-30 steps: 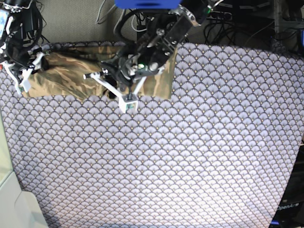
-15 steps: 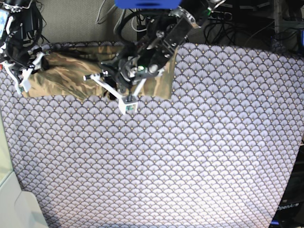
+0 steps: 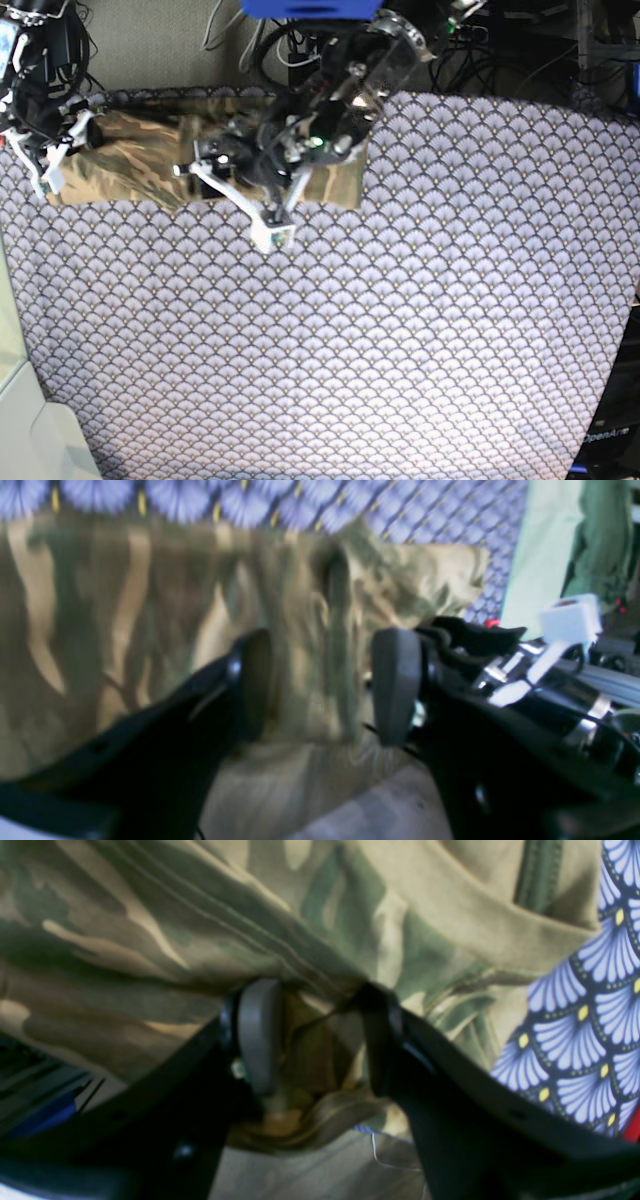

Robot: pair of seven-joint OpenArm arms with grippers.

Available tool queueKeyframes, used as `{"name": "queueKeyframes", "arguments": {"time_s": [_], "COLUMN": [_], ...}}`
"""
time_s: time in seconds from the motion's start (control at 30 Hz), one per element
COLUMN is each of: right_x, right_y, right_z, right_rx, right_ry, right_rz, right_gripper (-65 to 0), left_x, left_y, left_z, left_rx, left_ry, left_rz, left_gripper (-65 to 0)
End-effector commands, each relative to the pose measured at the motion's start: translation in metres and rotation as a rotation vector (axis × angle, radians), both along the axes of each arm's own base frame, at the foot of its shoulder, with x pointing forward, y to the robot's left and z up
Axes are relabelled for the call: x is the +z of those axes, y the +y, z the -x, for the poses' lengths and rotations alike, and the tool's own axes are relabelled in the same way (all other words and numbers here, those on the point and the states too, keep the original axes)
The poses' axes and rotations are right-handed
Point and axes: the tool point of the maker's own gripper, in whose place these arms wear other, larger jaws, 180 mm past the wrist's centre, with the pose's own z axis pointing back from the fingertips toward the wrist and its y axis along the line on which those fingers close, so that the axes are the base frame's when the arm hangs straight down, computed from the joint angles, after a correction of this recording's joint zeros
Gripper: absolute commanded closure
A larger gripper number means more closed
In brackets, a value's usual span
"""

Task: Fold the T-shirt properly
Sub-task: 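Fold the strip's end over toward the right gripper with the left gripper, then hold the folded end down with the left gripper while the right adjusts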

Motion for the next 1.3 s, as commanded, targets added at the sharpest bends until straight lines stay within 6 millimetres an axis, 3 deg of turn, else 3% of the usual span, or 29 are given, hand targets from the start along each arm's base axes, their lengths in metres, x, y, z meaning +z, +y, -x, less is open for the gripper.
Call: {"name": "queueKeyframes", "arguments": {"time_s": [0.0,0.17,0.3,0.4,0.6,0.77,0.87,1.13,1.27], "right_x": [0.000,-0.001,0.000,0.000,0.002,0.009,0.026,0.066,0.076], "right_y": [0.000,0.000,-0.001,-0.001,-0.004,-0.009,-0.008,-0.037,-0.056], "right_z": [0.003,0.004,0.003,0.003,0.001,-0.004,-0.013,-0.025,-0.025], "right_rx": [0.003,0.003,0.004,0.004,-0.001,0.006,0.030,-0.024,-0.054], "right_ry": [0.016,0.017,0.016,0.016,0.009,-0.009,-0.061,-0.162,-0.177], "right_rz": [0.002,0.002,0.004,0.005,0.009,0.028,0.059,0.144,0.177], "right_gripper": [-28.1,-28.1,-28.1,-28.1,-28.1,-28.1,-28.1,-28.3,-28.4], "left_x": [0.017,0.026,0.003,-0.029,-0.062,-0.071,-0.063,-0.067,-0.095], "left_y": [-0.003,0.001,0.026,0.051,0.087,0.118,0.128,0.162,0.179], "left_z": [-0.007,-0.005,-0.006,-0.002,0.000,0.001,-0.002,-0.010,-0.006], "left_rx": [0.011,-0.013,0.001,0.020,0.081,0.169,0.207,0.275,0.306], "left_ry": [-0.053,-0.119,-0.096,-0.041,0.039,0.077,0.068,0.064,0.136], "left_rz": [0.037,0.028,-0.051,-0.134,-0.216,-0.233,-0.216,-0.261,-0.319], "left_gripper": [-32.1,-32.0,-30.9,-21.4,0.0,-1.4,-1.3,-1.3,-1.3]}}
